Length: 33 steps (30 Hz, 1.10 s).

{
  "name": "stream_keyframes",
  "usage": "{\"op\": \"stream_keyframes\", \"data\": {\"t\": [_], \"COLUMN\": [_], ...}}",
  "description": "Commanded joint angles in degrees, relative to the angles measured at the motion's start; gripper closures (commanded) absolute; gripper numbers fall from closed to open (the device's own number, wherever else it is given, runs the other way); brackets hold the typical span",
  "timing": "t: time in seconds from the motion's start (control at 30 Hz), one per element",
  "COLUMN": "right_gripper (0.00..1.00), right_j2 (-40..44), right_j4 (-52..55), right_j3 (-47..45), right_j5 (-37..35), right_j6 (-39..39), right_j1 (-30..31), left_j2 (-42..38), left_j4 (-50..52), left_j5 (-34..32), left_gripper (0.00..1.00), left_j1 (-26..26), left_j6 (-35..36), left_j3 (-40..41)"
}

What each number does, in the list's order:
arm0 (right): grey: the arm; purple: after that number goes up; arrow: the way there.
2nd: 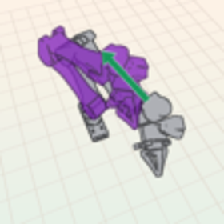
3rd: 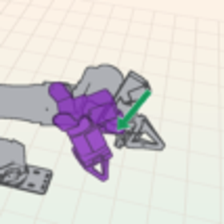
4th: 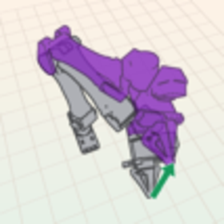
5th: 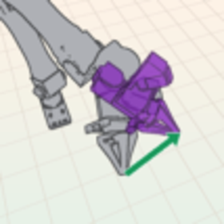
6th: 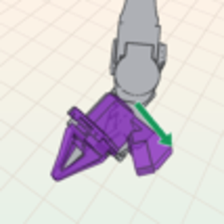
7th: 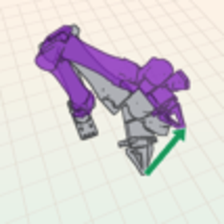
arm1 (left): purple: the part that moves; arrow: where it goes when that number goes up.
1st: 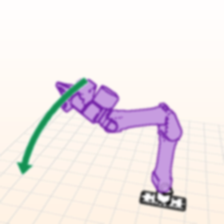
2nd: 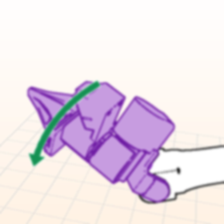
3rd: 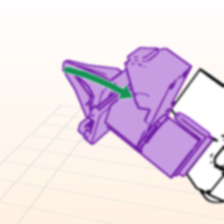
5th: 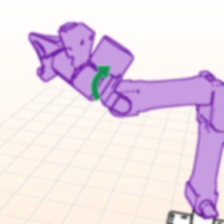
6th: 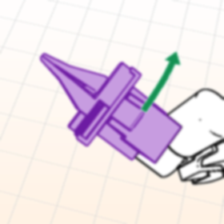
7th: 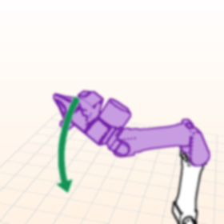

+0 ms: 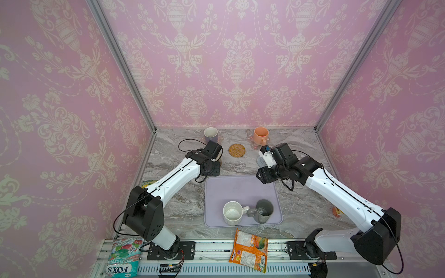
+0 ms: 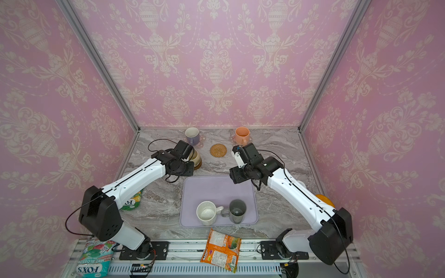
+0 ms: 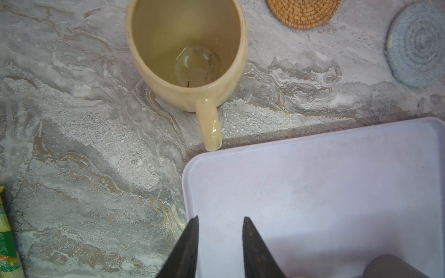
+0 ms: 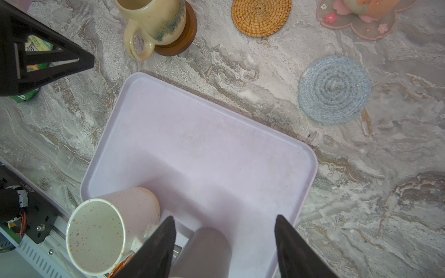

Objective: Place cups on coasters
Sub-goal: Place the cup on the coaster, then move the cup to the tray.

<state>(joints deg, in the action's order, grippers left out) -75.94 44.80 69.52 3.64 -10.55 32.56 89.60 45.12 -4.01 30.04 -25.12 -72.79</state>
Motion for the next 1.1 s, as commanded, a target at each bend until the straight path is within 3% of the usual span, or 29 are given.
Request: {"op": "stream_keyframes", "data": {"t": [0.0,0.3,0.6,0.8,1.07], "right_gripper": [0.33,0.33,0.37,0.36,0.36], "right_j2": [0.84,1.77,8.43,15.95,21.29], "right_j4": [2.21,4.13,9.77,10.15,11.9], "right_j3": [-0.08,0.18,-5.41,-12.54,-19.17], "right_j5": [-0.46,-6.64,-10.4,-7.06,-3.61], "right_j6": [0.78,0.2,-6.24,-13.77,-18.28], "right_j1": [0.67,0.25,-4.16,-7.84,-8.17], "left_j2": [-1.47,-0.75,1.89,2.26,5.4], "left_j4": [1.11,3.09,9.53,10.77,14.66], "left_j5": [5.65,16.81,19.13,21.94,25.4], "left_gripper": [0.67,0.67,0.67,0.67,0.66], "left_j1": [2.65,11.75,16.92,18.72,23.11], "left_j6": [4.52,13.73,19.48,21.93,26.92], "left_j3": [-1.3,-6.98,-9.81,-9.89,-13.21]}}
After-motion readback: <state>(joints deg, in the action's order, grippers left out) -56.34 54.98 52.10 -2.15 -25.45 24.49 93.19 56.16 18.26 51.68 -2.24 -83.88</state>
